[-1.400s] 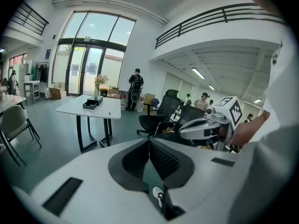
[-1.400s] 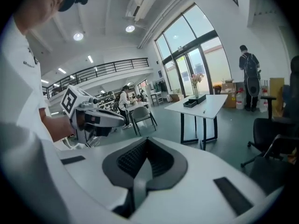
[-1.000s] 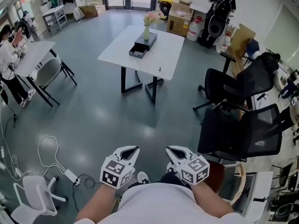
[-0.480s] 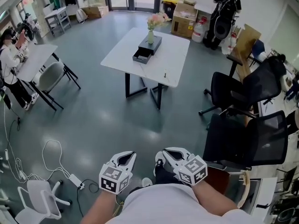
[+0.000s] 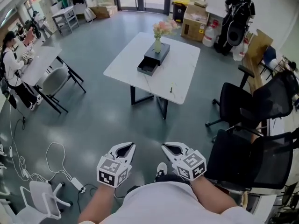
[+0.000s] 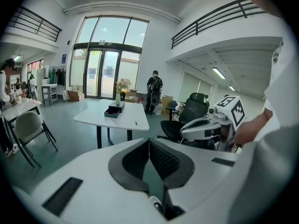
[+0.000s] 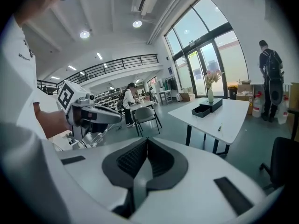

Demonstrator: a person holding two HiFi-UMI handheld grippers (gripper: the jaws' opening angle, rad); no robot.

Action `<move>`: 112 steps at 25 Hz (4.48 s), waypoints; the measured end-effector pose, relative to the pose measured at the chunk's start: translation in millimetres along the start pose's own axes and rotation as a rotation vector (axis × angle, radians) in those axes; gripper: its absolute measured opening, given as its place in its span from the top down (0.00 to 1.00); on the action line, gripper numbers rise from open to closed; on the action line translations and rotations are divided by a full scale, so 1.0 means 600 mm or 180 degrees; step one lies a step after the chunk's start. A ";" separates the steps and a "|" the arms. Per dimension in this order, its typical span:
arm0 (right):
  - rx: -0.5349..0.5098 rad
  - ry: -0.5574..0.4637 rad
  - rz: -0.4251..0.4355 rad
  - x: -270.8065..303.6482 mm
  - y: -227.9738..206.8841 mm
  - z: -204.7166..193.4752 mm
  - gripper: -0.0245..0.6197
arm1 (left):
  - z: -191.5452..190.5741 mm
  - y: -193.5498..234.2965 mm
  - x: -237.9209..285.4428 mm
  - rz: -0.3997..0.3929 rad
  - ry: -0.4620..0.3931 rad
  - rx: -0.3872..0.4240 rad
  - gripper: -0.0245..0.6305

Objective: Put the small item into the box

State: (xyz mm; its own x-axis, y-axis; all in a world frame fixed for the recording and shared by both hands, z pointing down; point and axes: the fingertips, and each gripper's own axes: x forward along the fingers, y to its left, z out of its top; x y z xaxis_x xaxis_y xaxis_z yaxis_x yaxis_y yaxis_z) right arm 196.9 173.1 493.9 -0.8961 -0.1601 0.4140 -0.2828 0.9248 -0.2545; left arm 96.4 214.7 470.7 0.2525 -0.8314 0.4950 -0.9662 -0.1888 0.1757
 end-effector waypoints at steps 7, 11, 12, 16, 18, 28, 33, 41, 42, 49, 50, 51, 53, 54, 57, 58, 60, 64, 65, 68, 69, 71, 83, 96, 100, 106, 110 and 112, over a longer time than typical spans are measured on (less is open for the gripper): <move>0.0005 0.0049 0.0166 0.046 -0.074 0.025 0.94 | 0.017 0.031 0.063 0.0148 0.0108 -0.0073 0.94; 0.0057 0.0125 0.0227 0.072 -0.095 0.027 0.94 | 0.019 0.045 0.087 0.0137 0.0210 -0.0099 0.94; 0.0071 0.0139 0.0233 0.078 -0.099 0.028 0.94 | 0.022 0.051 0.092 0.0135 0.0223 -0.0088 0.94; 0.0091 0.0186 0.0203 0.116 -0.124 0.038 0.94 | 0.035 0.094 0.115 0.0116 0.0260 -0.0092 0.94; 0.0098 0.0176 0.0151 0.137 -0.139 0.051 0.94 | 0.042 0.119 0.133 0.0065 0.0292 -0.0078 0.94; 0.0227 0.0263 -0.0300 0.270 -0.198 0.119 0.94 | 0.139 0.279 0.215 -0.0356 0.0282 0.0171 0.94; 0.0325 0.0353 -0.0531 0.334 -0.213 0.141 0.94 | 0.149 0.364 0.228 -0.0516 0.0402 0.0335 0.94; 0.0536 0.0465 -0.0938 0.402 -0.243 0.152 0.94 | 0.145 0.462 0.246 -0.0756 0.0589 0.0613 0.94; 0.0558 0.0465 -0.0977 0.407 -0.248 0.155 0.94 | 0.145 0.469 0.249 -0.0781 0.0615 0.0633 0.94; 0.0782 0.0602 -0.1196 0.422 -0.301 0.133 0.94 | 0.139 0.487 0.276 -0.0971 0.0748 0.0755 0.94; 0.0804 0.0600 -0.1216 0.423 -0.312 0.132 0.94 | 0.138 0.489 0.285 -0.0983 0.0773 0.0774 0.94; 0.0818 0.0600 -0.1234 0.424 -0.322 0.131 0.94 | 0.137 0.491 0.294 -0.0996 0.0799 0.0788 0.94; 0.0829 0.0598 -0.1277 0.425 -0.344 0.131 0.94 | 0.137 0.494 0.311 -0.1022 0.0844 0.0813 0.94; 0.0833 0.0595 -0.1305 0.425 -0.355 0.132 0.94 | 0.138 0.496 0.320 -0.1034 0.0869 0.0830 0.94; 0.0842 0.0579 -0.1394 0.425 -0.393 0.134 0.94 | 0.146 0.503 0.348 -0.1057 0.0947 0.0894 0.94; 0.0840 0.0577 -0.1426 0.425 -0.407 0.134 0.94 | 0.151 0.506 0.359 -0.1064 0.0967 0.0918 0.94; 0.0821 0.0604 -0.1510 0.422 -0.436 0.133 0.94 | 0.163 0.509 0.384 -0.1079 0.1002 0.0962 0.94; 0.0822 0.0783 -0.1673 0.415 -0.505 0.111 0.94 | 0.192 0.518 0.445 -0.1071 0.1058 0.1026 0.94; 0.0830 0.0826 -0.1703 0.414 -0.524 0.103 0.94 | 0.200 0.520 0.461 -0.1062 0.1071 0.1054 0.94; 0.0832 0.0938 -0.1811 0.407 -0.586 0.078 0.94 | 0.225 0.521 0.501 -0.1034 0.1109 0.1108 0.94; 0.0848 0.0977 -0.1847 0.405 -0.606 0.069 0.93 | 0.233 0.522 0.513 -0.1031 0.1120 0.1105 0.94; 0.0919 0.1058 -0.1884 0.405 -0.641 0.049 0.93 | 0.244 0.524 0.535 -0.1028 0.1152 0.1079 0.94; 0.1206 0.1561 -0.1977 0.405 -0.736 -0.044 0.76 | 0.268 0.530 0.623 -0.0979 0.1333 0.1090 0.94; 0.1418 0.1640 -0.2169 0.396 -0.746 -0.040 0.84 | 0.288 0.566 0.663 -0.1227 0.1461 0.1302 0.94; 0.1502 0.1535 -0.2323 0.406 -0.747 -0.002 0.84 | 0.311 0.598 0.677 -0.1349 0.1445 0.1399 0.94; 0.1378 0.1403 -0.2347 0.464 -0.747 0.082 0.84 | 0.335 0.652 0.696 -0.1479 0.1405 0.1436 0.94; 0.1105 0.1420 -0.2276 0.519 -0.749 0.138 0.84 | 0.349 0.693 0.707 -0.1525 0.1361 0.1435 0.94; 0.0921 0.1479 -0.2210 0.549 -0.749 0.162 0.84 | 0.353 0.714 0.707 -0.1515 0.1345 0.1412 0.94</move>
State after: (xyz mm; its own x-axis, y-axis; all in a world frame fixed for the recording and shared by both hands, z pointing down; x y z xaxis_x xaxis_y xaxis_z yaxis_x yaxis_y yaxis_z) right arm -4.1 -328.4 659.8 -0.2781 -0.4383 0.8547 -0.8434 0.5374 0.0011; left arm -221.5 -329.6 576.0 0.5582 -0.3552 0.7498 -0.6568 -0.7414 0.1376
